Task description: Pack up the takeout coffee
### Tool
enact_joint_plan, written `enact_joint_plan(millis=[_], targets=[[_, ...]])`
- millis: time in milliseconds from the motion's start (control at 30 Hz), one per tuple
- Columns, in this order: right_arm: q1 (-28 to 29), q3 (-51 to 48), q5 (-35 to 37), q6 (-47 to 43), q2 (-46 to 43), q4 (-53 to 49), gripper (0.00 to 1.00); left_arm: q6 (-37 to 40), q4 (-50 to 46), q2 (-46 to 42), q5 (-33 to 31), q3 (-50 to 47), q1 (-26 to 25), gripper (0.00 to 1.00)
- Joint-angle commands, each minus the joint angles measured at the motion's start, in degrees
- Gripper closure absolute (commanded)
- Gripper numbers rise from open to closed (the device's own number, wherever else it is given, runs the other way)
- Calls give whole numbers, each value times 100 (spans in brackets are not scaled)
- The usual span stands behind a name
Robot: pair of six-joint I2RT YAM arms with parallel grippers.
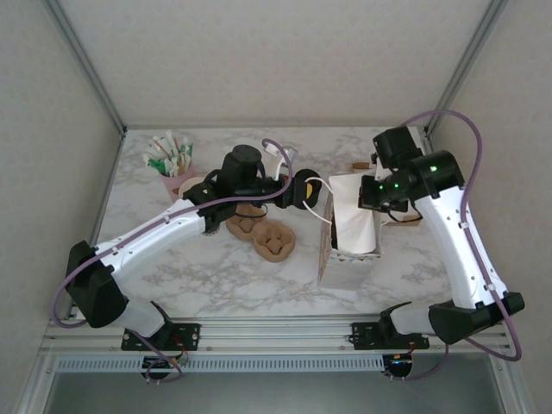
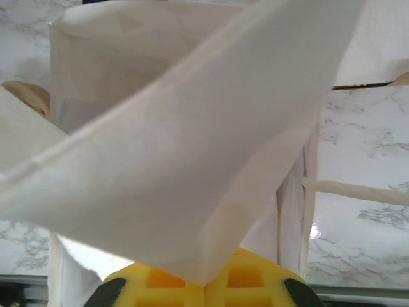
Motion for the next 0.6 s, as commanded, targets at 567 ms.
enact_joint_plan(millis=[567], targets=[[913, -191, 1450, 612, 780, -561, 100, 102, -43, 6, -117, 219, -43, 86]])
